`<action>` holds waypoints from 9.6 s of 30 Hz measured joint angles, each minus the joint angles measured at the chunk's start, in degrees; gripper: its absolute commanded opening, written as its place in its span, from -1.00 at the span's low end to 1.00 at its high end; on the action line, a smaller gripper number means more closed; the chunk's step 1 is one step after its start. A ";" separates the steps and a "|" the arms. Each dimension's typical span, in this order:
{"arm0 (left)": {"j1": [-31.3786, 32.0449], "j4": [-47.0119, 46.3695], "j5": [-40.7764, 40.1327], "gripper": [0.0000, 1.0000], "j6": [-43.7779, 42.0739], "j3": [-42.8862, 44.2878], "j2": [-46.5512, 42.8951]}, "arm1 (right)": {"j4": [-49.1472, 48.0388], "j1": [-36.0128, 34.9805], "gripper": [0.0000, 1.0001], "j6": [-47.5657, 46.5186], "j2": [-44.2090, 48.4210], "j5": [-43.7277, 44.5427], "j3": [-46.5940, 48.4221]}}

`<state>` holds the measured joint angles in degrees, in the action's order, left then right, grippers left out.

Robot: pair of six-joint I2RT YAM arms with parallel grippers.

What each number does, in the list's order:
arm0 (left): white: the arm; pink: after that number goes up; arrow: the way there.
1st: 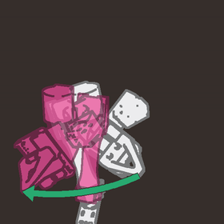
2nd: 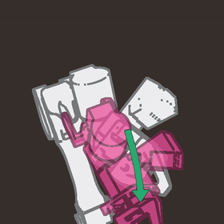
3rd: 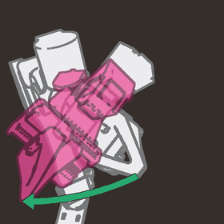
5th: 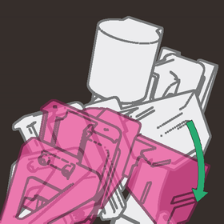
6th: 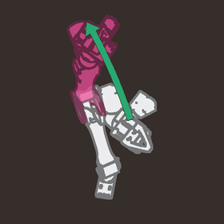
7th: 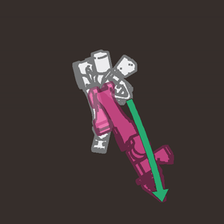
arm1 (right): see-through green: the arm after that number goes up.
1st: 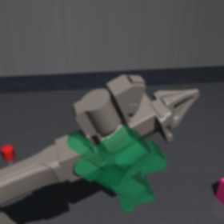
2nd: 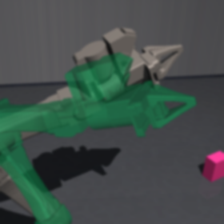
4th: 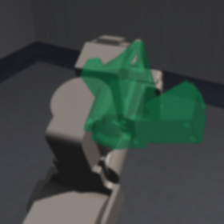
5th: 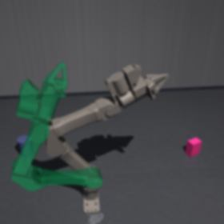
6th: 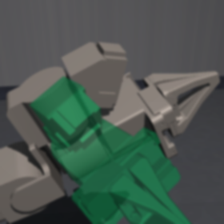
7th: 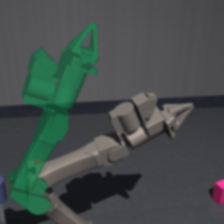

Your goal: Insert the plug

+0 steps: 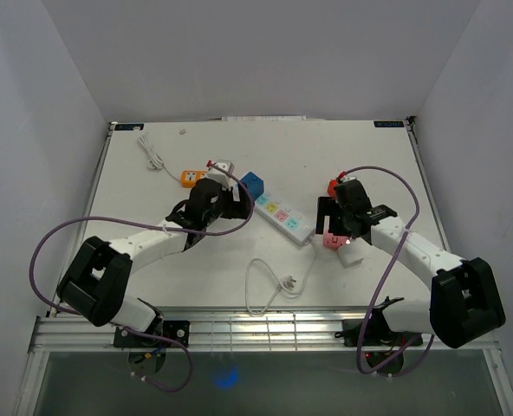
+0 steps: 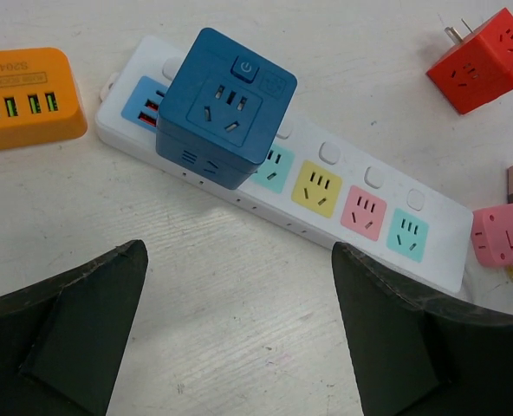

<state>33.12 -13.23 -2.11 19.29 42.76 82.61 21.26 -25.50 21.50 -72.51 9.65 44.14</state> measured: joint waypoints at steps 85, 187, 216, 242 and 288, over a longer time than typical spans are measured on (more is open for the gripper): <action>-0.04 32.48 34.86 0.95 13.11 24.70 -5.88 | -29.51 -11.34 -0.37 -27.39 9.46 -39.30 -5.20; -1.88 59.98 -0.07 -1.00 49.03 31.87 1.84 | -42.77 -27.21 0.20 -35.39 -0.81 -11.93 -4.07; -2.34 60.98 0.59 -1.00 52.65 31.98 2.45 | -49.48 -30.16 -0.84 -41.90 -15.19 -6.25 4.24; -4.20 55.08 6.54 0.96 34.47 36.89 2.49 | -57.02 -19.34 -0.85 -27.52 -7.63 -6.27 -5.70; -4.20 32.63 16.74 0.96 17.42 27.19 4.83 | -97.77 -3.02 -0.85 2.75 -36.00 -28.09 -12.07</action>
<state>28.93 19.40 14.63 36.71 69.95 87.44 -76.51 -28.51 24.25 -108.51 -18.44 32.08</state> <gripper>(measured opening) 0.979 0.267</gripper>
